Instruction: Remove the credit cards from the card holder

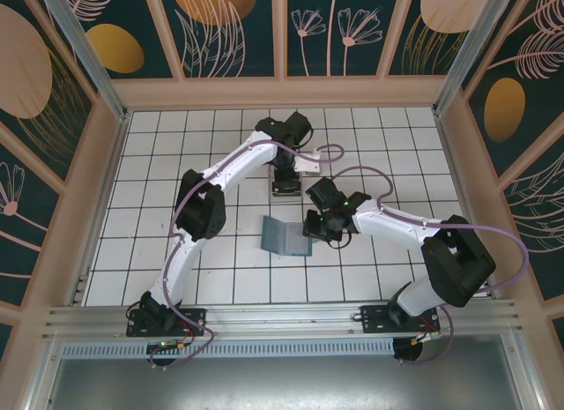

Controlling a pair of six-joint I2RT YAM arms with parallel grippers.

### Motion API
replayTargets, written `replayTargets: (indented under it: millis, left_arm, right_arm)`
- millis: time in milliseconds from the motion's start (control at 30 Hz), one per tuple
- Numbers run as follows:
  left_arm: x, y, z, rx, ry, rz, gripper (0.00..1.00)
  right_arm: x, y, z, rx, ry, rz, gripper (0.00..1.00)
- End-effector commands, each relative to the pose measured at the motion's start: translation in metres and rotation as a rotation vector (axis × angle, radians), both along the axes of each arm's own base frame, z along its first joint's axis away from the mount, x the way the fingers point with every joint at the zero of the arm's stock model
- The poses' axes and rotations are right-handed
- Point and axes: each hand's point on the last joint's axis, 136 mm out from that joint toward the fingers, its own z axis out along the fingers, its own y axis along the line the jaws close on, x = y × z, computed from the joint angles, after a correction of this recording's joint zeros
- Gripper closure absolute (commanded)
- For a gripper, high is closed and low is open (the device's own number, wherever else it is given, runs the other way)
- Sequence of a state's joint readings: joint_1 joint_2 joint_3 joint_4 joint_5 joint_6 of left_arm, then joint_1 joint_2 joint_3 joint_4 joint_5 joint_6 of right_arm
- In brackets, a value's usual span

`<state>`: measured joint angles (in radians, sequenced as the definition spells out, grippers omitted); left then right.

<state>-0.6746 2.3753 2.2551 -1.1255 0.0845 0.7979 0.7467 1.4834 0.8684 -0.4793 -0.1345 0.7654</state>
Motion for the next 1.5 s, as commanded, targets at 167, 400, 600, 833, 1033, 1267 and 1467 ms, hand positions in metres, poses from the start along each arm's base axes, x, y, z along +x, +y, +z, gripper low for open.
replayTargets:
  millis: [167,400,600,833,1033,1267,1467]
  left_arm:
    - [0.007,-0.006,0.061,-0.218,-0.111,0.188,0.68]
    - [-0.002,-0.005,0.088,-0.415,-0.119,0.411,0.68]
    - [-0.005,0.008,0.096,-0.517,-0.080,0.684,0.72]
    - [-0.016,0.017,0.097,-0.627,0.023,0.932,0.72]
    - [-0.029,0.027,0.102,-0.749,0.074,1.061,0.75]
    - [-0.059,0.013,0.071,-0.756,0.362,1.187,0.78]
    - [-0.081,0.025,0.043,-0.698,0.414,1.262,0.80]
  right_arm:
    - [0.004,-0.003,0.012,-0.014,-0.041,-0.019,0.74]
    - [0.006,-0.004,0.011,-0.009,-0.048,-0.024,0.74]
    - [0.009,-0.007,0.009,-0.010,-0.051,-0.029,0.74]
    - [0.010,-0.001,0.010,0.020,-0.043,-0.007,0.74]
    - [0.008,0.010,0.007,0.029,-0.025,0.034,0.74]
    - [0.009,0.009,0.002,0.020,-0.020,0.027,0.75]
    - [0.007,0.015,0.003,0.038,-0.009,0.047,0.74]
